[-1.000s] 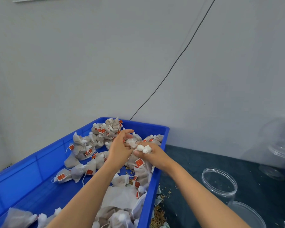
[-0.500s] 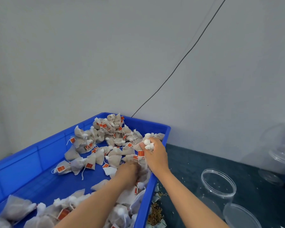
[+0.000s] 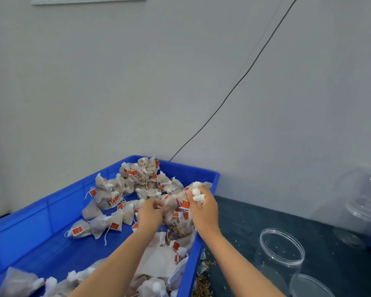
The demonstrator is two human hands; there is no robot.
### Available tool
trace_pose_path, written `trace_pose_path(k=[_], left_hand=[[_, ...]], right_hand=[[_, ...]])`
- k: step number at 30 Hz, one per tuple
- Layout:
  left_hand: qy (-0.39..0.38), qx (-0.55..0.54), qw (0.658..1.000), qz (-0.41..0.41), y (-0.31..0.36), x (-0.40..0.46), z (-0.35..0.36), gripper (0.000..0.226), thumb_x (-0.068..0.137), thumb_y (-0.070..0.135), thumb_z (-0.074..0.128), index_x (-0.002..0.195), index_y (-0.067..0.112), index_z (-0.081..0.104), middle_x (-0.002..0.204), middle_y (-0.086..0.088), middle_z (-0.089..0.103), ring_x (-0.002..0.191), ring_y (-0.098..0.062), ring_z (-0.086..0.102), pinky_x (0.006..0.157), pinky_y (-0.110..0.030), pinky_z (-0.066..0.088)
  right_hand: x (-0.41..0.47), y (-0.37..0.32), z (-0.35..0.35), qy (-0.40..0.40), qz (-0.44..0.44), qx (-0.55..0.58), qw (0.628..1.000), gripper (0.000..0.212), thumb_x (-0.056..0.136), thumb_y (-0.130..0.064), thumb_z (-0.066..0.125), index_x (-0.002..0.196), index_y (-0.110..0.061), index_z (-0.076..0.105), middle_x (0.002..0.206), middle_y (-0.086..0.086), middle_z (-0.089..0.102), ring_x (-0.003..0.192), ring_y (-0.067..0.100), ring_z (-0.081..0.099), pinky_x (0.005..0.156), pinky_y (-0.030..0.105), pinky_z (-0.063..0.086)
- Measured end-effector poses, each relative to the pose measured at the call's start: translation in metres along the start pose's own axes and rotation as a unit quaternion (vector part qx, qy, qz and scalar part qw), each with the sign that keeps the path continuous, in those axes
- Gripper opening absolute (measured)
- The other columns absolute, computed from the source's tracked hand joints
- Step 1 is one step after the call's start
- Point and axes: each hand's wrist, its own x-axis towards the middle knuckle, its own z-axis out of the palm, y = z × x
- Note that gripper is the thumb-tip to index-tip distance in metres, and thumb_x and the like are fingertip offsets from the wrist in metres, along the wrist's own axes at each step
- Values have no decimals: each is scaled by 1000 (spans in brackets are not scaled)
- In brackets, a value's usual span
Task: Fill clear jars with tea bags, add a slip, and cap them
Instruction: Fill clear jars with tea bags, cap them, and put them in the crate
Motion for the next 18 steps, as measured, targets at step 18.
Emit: trace_pose_path(k=[18], left_hand=[[-127, -368, 918, -77, 26, -5, -11, 41, 89, -14, 55, 115, 18, 50, 112, -14, 63, 101, -29, 64, 83, -40, 56]], right_hand=[[8, -15, -31, -165, 29, 96, 981, 8, 92, -29, 61, 99, -26, 63, 94, -7, 69, 82, -3, 66, 64, 9, 49]])
